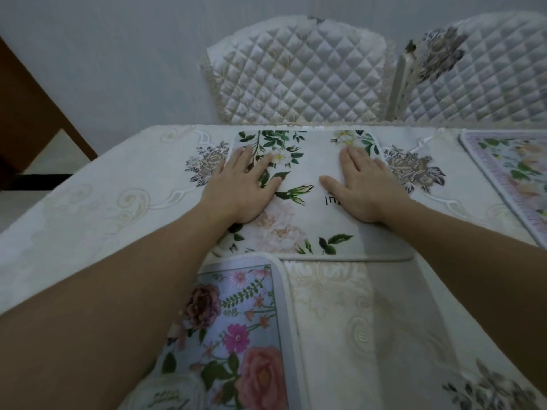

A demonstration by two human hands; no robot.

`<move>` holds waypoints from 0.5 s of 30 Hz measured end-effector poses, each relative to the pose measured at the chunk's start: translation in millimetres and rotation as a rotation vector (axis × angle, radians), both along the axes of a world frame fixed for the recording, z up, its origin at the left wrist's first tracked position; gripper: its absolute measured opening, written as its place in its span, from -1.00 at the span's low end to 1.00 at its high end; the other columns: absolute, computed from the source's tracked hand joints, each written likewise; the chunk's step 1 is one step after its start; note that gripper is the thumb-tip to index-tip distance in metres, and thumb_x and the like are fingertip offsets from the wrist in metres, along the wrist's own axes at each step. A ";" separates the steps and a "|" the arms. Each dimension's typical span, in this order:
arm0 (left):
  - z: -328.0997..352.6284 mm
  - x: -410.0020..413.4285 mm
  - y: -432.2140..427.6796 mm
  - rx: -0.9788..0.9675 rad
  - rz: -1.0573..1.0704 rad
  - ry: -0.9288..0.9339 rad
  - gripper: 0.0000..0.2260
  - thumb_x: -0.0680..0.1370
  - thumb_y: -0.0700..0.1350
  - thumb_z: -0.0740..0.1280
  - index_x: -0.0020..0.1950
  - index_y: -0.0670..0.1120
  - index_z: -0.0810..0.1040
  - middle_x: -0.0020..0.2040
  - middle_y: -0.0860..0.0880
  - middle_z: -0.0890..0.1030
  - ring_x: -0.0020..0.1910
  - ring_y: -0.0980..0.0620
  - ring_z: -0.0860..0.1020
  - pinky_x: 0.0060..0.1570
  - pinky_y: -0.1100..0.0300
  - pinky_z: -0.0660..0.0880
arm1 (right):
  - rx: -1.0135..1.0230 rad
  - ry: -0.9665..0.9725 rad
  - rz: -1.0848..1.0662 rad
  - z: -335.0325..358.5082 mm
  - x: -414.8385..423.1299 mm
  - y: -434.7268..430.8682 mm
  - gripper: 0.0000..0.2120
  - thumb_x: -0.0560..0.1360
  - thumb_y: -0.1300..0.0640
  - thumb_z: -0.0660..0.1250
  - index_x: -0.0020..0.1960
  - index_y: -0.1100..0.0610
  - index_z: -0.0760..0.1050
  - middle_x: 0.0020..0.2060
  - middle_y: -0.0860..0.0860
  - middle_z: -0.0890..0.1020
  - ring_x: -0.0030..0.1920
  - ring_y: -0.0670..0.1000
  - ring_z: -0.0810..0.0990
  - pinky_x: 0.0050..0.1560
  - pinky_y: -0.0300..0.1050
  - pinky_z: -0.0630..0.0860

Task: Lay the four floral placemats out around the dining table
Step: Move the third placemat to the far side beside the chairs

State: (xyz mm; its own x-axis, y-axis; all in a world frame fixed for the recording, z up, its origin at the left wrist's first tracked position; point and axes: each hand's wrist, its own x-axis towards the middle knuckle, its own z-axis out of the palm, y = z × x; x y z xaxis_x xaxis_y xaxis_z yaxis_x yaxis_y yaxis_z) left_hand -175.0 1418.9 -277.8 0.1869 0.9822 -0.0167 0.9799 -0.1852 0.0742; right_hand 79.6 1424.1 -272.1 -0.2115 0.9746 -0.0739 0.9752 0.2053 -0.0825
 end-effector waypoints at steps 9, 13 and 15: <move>11.6 -23.4 -35.9 0.018 0.184 0.008 -0.30 0.56 0.35 -0.20 0.61 -0.01 -0.06 0.62 -0.03 -0.05 0.59 -0.01 -0.07 0.53 -0.14 -0.05 | -0.076 -0.089 -0.137 18.9 44.8 -40.6 -0.05 0.47 -0.47 -0.24 0.59 0.20 -0.17 0.60 0.10 -0.08 0.59 0.06 -0.11 0.55 0.12 -0.07; 29.8 -23.3 -74.4 0.066 0.176 -0.043 -0.34 0.57 0.33 -0.14 0.60 0.04 0.00 0.62 -0.02 0.02 0.58 -0.05 0.01 0.52 -0.15 0.03 | 0.055 -0.015 -0.220 40.2 52.7 -74.7 -0.09 0.47 -0.46 -0.15 0.57 0.17 0.04 0.56 0.13 0.14 0.55 0.12 0.09 0.49 0.20 0.15; 39.9 -17.4 -97.7 0.103 0.144 -0.070 -0.37 0.57 0.31 -0.10 0.58 0.04 0.08 0.60 -0.06 0.13 0.56 -0.08 0.10 0.50 -0.17 0.11 | 0.083 -0.002 -0.238 55.8 49.6 -97.9 -0.18 0.51 -0.41 -0.05 0.56 0.11 0.08 0.53 0.14 0.21 0.52 0.15 0.16 0.43 0.21 0.24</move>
